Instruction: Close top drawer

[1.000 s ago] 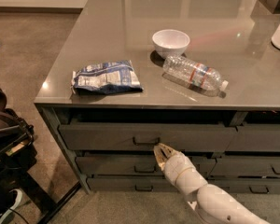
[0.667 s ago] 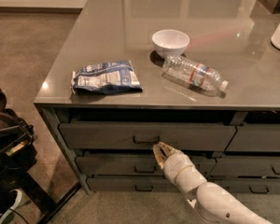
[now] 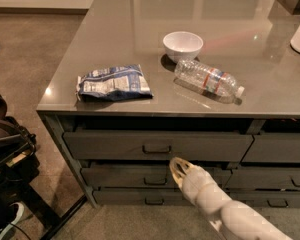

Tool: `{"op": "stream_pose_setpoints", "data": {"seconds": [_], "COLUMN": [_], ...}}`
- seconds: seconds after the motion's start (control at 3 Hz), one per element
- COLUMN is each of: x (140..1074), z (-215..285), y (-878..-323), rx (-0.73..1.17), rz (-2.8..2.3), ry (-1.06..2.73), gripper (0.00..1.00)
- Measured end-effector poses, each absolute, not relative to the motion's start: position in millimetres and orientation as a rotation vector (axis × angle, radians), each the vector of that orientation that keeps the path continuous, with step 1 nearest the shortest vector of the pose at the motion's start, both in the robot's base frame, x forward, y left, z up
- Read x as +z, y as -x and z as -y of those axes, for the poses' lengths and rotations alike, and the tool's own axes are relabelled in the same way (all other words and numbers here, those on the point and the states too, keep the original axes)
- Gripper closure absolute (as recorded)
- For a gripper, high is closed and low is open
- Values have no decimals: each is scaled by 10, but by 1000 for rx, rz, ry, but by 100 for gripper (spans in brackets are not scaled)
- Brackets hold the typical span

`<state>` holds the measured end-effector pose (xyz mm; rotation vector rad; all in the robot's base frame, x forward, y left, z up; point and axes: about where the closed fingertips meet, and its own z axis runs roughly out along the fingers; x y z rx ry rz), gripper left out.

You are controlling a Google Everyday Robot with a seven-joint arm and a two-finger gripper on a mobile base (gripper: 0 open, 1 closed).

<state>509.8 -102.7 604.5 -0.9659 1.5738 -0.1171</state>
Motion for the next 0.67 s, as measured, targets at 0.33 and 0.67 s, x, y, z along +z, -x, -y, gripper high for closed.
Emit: {"op": "stream_pose_setpoints", "data": {"seconds": [0.33,0.67], "x": [5894,6049], "z": [1203,1147], "y": [-4296,-4121], "rx": [42,108], "rz": [-1780,-1827], "ry": [918,908], "gripper": [100,83]}}
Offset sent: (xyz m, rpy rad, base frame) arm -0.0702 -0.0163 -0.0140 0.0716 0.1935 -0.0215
